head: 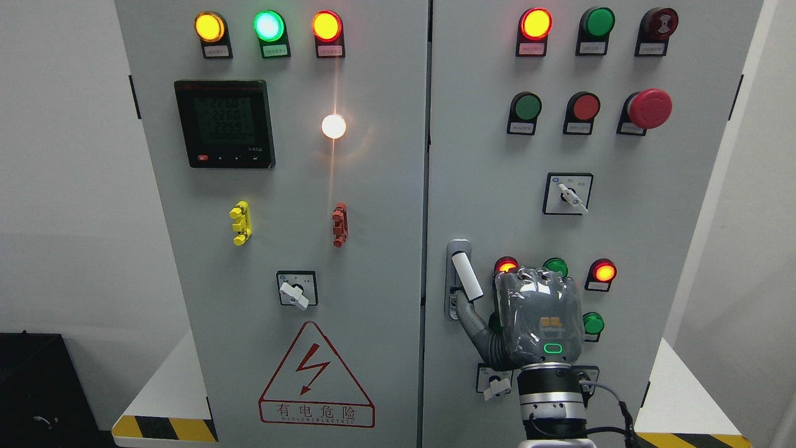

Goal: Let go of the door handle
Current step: 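Rotate the gripped handle a quarter turn with the right hand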

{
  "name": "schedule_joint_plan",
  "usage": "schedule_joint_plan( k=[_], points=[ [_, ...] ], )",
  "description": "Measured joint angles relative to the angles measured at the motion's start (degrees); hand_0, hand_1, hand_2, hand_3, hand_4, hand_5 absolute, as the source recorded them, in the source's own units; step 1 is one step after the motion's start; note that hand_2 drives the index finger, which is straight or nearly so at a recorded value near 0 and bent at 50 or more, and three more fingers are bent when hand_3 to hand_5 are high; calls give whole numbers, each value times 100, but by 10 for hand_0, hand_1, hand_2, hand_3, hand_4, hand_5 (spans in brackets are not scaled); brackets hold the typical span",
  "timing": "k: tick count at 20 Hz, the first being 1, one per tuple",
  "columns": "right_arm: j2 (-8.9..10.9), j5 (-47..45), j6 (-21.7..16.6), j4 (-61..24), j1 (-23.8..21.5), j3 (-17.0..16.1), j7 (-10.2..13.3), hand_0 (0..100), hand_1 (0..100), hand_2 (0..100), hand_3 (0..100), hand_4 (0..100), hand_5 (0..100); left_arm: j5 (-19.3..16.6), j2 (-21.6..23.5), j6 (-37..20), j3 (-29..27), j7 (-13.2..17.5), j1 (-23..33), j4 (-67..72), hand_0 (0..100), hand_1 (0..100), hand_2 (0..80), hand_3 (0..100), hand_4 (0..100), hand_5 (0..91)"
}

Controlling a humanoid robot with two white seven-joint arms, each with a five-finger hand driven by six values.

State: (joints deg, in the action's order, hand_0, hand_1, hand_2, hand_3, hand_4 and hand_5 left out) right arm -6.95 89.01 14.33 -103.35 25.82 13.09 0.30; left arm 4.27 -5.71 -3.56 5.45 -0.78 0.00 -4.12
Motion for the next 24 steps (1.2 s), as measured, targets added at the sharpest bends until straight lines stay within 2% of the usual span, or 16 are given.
schedule_joint_plan(
  k=[17,24],
  points=[
    [0,51,-6,-31,-7,-4,-48,485,374,946,1000,1000,986,-1,0,0,0,0,0,-1,120,556,0,0,0,0],
    [1,53,27,-42,-18,-6,10,499,362,946,1000,1000,987,0,0,0,0,0,0,-1,120,556,0,0,0,0]
  ],
)
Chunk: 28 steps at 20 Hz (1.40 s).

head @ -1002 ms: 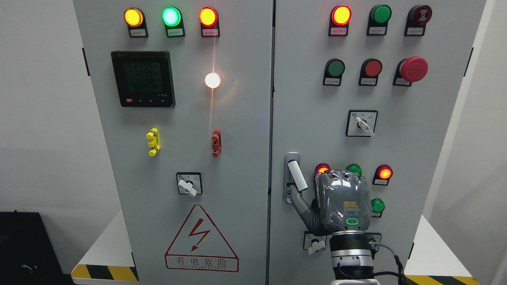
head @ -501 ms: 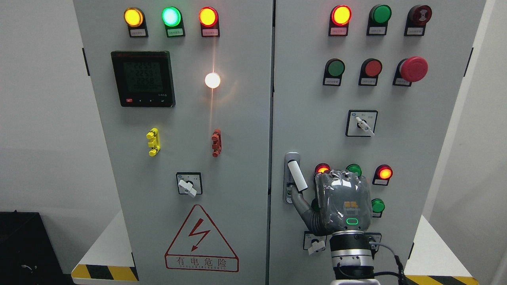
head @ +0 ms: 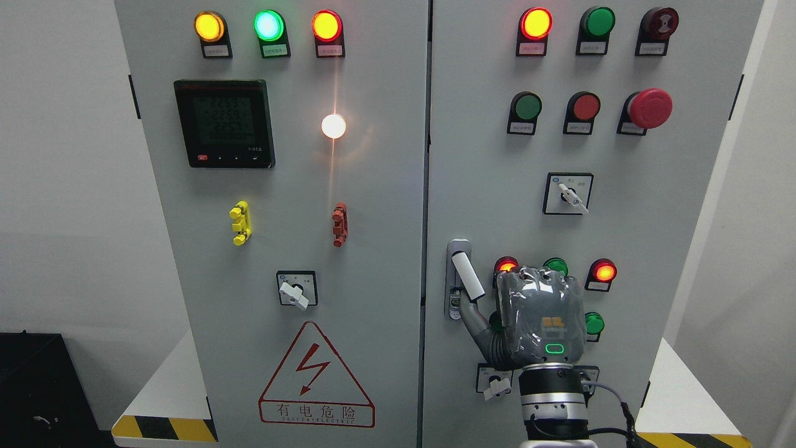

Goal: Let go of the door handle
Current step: 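Rotate the gripped handle a quarter turn with the right hand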

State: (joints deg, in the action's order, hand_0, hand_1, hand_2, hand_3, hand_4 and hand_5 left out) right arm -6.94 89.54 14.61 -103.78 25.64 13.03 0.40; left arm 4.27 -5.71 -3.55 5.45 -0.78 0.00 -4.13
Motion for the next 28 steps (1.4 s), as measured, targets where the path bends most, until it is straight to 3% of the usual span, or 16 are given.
schedule_joint_plan(
  k=[28],
  points=[
    [-7,-2,126,-37,11,-9,26,528,351,948,1000,1000,1000,0,0,0,0,0,0,1,120,556,0,0,0,0]
  ],
)
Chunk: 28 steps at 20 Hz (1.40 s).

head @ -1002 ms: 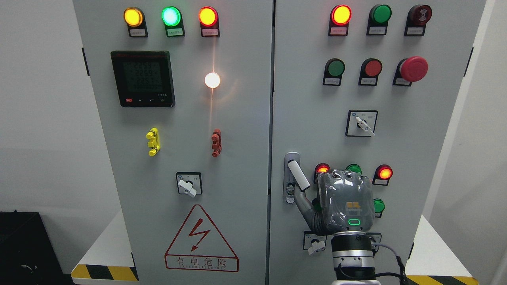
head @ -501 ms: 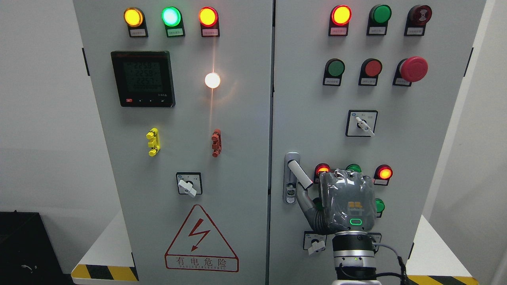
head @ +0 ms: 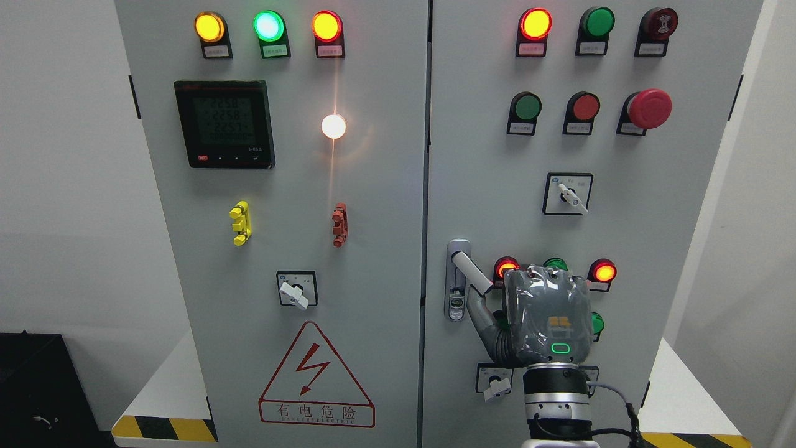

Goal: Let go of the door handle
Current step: 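Rotate the gripped handle a quarter turn with the right hand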

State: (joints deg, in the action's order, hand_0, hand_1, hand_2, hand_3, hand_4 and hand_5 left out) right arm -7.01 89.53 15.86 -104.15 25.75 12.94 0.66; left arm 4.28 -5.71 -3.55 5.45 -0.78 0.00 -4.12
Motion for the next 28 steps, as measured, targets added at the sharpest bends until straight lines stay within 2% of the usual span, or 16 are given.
schedule_joint_plan(
  k=[28],
  points=[
    [-2,-4,4,-38,59,-55,5,535,346,938,1000,1000,998,-2,0,0,0,0,0,0,120,556,0,0,0,0]
  ],
)
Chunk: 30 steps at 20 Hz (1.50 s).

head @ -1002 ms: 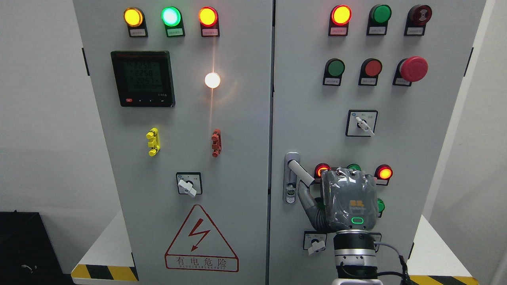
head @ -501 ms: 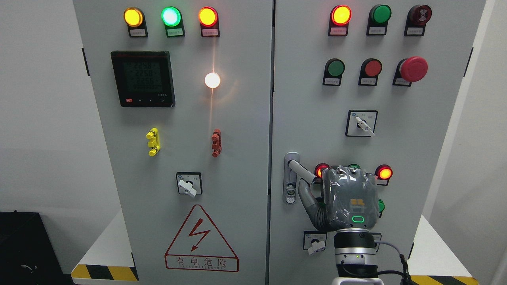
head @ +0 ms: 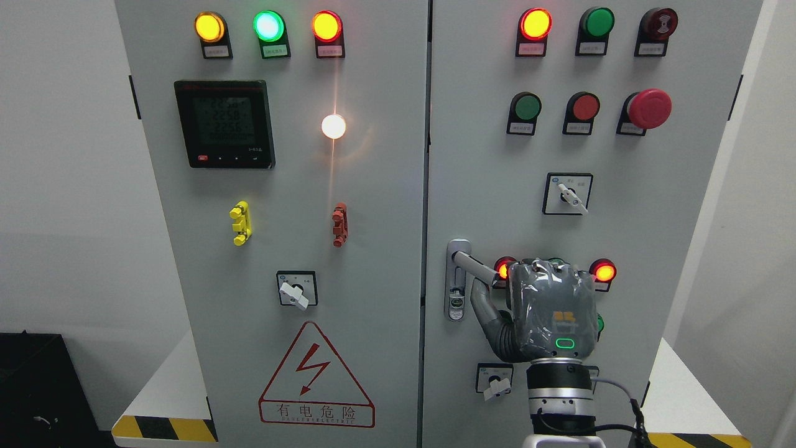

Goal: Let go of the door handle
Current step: 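Rotate the gripped handle a quarter turn with the right hand, then open the right hand and pull it back off the handle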

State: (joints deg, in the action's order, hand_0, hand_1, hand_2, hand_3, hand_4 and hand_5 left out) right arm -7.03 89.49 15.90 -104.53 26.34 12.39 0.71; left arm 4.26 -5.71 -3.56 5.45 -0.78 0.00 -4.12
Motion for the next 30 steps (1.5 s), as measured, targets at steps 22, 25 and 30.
schedule_joint_plan(
  k=[22,25,30],
  points=[
    [-5,0,0,-56,37,-30,11,536,345,932,1000,1000,999,2,0,0,0,0,0,0,120,556,0,0,0,0],
    [-6,-1,0,-61,42,-32,23,536,344,931,1000,1000,999,2,0,0,0,0,0,0,120,556,0,0,0,0],
    [-7,-1,1,-70,44,-33,-3,537,344,931,1000,1000,998,1,0,0,0,0,0,0,120,556,0,0,0,0]
  ],
)
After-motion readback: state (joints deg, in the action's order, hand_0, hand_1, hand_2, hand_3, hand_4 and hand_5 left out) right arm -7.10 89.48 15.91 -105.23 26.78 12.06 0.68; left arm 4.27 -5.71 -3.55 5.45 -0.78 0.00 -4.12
